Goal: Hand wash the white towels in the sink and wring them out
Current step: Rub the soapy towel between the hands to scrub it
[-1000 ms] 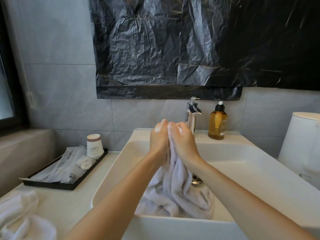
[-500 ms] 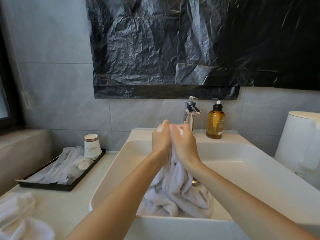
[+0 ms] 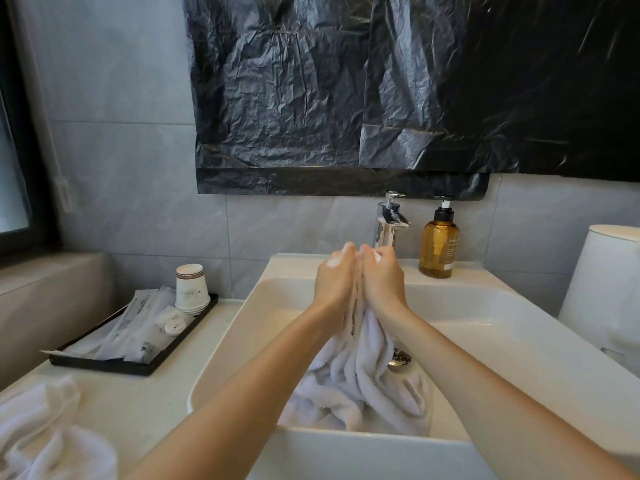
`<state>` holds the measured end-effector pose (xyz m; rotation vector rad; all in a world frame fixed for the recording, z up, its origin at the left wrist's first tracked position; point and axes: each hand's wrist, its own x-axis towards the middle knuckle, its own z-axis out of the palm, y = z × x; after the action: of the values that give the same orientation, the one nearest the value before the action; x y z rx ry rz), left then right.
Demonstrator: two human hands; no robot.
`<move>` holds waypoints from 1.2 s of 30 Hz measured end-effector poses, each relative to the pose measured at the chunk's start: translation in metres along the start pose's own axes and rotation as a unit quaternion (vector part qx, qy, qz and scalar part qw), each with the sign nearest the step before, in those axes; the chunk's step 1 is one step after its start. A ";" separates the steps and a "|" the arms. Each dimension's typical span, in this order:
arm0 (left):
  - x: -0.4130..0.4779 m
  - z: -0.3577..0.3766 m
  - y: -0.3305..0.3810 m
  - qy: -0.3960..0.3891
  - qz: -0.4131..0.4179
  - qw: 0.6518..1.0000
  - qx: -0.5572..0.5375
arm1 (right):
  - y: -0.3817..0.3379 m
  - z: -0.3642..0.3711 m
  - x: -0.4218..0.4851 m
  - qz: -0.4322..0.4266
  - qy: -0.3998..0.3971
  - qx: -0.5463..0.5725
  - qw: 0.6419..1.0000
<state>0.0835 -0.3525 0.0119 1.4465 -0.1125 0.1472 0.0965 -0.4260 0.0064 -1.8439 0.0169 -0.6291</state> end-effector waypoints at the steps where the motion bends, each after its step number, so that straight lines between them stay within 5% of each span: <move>1: 0.001 0.000 0.001 0.002 -0.005 1.000 -0.005 | 0.000 -0.001 -0.004 -0.012 0.008 -0.005 1.000; 5: 0.008 -0.011 0.003 0.047 -0.005 0.998 -0.030 | -0.001 0.006 -0.034 -0.115 -0.041 -0.013 0.992; 9: 0.000 -0.002 0.003 -0.003 -0.008 0.999 -0.043 | -0.005 0.000 -0.003 0.011 0.028 0.029 0.999; 14: 0.010 -0.011 0.002 0.046 0.026 0.998 -0.028 | 0.000 0.009 -0.032 -0.106 -0.031 0.002 0.994; 18: 0.002 -0.007 0.000 -0.017 -0.029 0.999 -0.042 | -0.005 0.003 -0.002 -0.006 0.005 0.017 1.000; 23: 0.003 -0.007 0.000 -0.003 -0.018 1.000 -0.025 | 0.005 0.004 -0.028 -0.132 0.016 -0.040 0.990; 27: 0.000 -0.003 -0.001 -0.030 -0.024 0.999 -0.015 | 0.001 0.001 -0.005 -0.013 0.056 0.001 0.998; 32: 0.009 -0.008 0.000 0.045 0.003 0.999 -0.029 | 0.002 0.006 -0.032 -0.116 -0.016 -0.017 0.993; 36: 0.001 0.001 -0.001 -0.014 -0.015 1.000 -0.021 | 0.002 0.000 -0.002 0.003 0.032 0.003 0.999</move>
<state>0.0845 -0.3539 0.0110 1.4076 -0.1170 0.0989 0.0959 -0.4259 0.0040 -1.8168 0.0623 -0.6841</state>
